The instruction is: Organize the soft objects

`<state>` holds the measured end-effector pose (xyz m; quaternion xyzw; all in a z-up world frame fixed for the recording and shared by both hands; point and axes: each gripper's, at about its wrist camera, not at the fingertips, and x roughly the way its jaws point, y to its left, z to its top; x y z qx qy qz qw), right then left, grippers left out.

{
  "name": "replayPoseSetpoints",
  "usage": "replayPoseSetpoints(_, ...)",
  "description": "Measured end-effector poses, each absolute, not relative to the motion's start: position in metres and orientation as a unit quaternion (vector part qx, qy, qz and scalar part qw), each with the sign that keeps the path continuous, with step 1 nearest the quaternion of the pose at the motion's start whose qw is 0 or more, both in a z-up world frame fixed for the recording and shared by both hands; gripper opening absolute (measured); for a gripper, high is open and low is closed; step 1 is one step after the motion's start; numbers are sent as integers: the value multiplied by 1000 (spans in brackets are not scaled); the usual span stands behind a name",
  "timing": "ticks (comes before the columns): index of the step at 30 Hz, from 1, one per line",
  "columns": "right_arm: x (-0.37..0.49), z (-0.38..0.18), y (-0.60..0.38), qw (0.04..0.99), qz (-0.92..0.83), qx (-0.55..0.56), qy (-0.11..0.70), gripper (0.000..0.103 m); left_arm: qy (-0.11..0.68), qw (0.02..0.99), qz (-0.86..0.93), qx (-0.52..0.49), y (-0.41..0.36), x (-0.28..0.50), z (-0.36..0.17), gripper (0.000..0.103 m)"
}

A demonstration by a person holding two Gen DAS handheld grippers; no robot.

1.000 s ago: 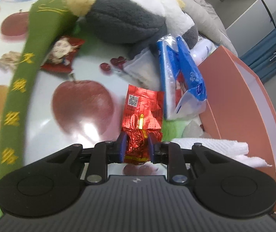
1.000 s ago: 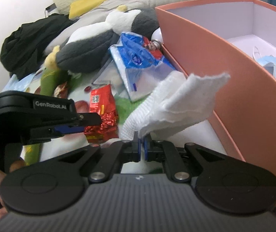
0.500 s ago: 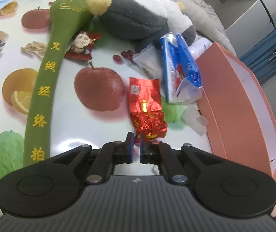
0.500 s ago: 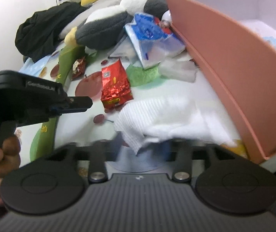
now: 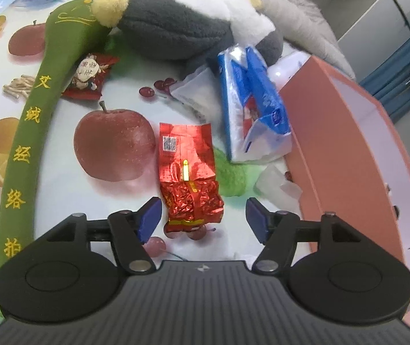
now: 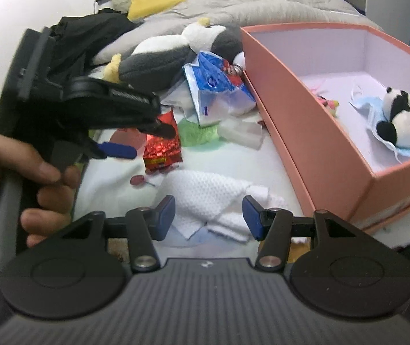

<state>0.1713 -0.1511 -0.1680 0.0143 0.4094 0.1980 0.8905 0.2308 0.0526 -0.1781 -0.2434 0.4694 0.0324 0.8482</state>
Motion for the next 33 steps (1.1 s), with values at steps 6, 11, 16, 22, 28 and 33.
replayPoseSetpoints(6,191,-183,-138,886,225,-48,402,71,479,846,53,-229,49,238,-186,70)
replayPoseSetpoints(11,201,-197,-132,875,246,-69,412,71,487,847,62,-204,41,244,-190,70)
replayPoseSetpoints(16,201,-212,-131,864,259,-81,424,73,484,854,75,-174,32,248,-191,70)
replayPoseSetpoints(22,196,-214,-127,866,255,-107,417,62,484,856,89,-158,26,253,-192,70)
replayPoseSetpoints(28,197,-213,-131,871,247,-116,410,40,486,858,92,-141,19,253,-193,66)
replayPoseSetpoints(33,201,-212,-134,874,236,-118,408,24,484,859,90,-138,19,251,-193,59)
